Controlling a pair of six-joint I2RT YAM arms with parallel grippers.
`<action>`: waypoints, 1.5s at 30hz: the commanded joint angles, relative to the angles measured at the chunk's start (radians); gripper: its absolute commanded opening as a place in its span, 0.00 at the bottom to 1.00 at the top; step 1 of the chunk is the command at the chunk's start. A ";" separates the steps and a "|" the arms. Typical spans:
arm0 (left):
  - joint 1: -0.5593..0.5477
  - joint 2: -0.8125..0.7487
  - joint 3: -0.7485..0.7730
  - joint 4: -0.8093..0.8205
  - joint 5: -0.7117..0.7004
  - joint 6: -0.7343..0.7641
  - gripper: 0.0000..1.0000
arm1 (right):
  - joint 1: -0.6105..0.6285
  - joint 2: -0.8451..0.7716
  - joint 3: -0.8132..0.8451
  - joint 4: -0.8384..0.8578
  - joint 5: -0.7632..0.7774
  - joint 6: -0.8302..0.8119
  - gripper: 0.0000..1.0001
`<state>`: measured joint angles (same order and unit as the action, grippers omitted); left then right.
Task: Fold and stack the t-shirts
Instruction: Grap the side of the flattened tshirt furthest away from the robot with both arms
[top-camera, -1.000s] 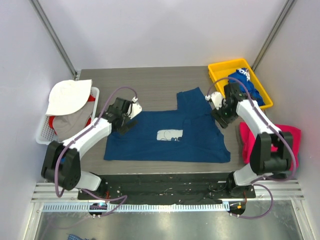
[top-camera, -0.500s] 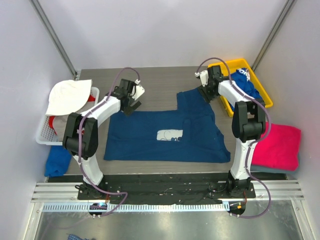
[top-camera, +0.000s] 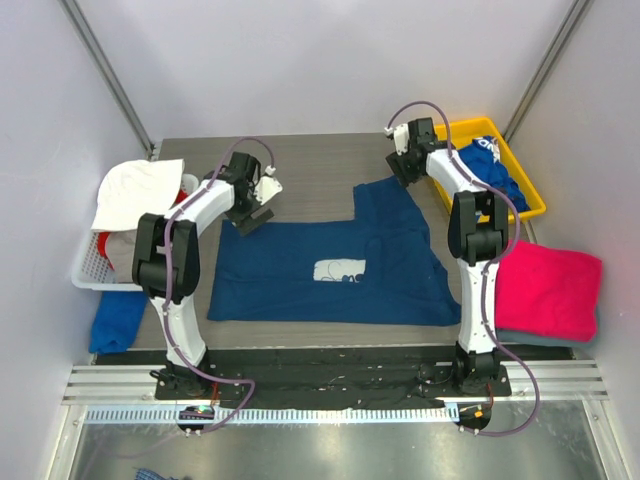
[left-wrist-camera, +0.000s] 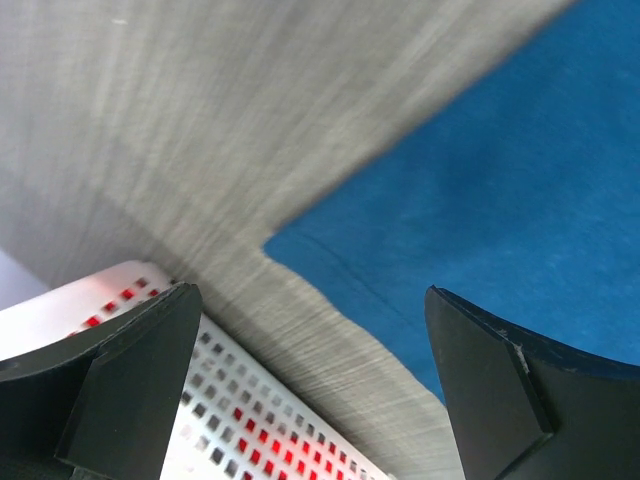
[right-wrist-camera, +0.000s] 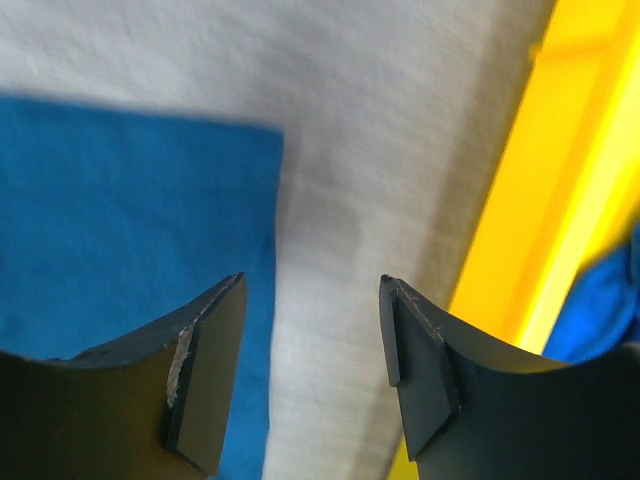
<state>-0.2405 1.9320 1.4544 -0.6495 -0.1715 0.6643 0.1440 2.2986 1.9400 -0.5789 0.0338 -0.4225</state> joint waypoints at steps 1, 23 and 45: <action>0.006 0.004 0.031 -0.058 0.047 0.032 1.00 | 0.000 0.045 0.128 0.044 -0.084 0.048 0.63; 0.018 -0.022 0.038 -0.093 0.030 0.061 0.99 | 0.000 0.180 0.240 0.068 -0.179 0.130 0.49; 0.086 -0.030 0.007 -0.104 0.056 0.089 0.98 | -0.003 0.151 0.140 0.094 -0.199 0.123 0.01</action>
<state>-0.1867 1.9049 1.4239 -0.7269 -0.1467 0.7406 0.1440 2.4790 2.1189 -0.4992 -0.1703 -0.2886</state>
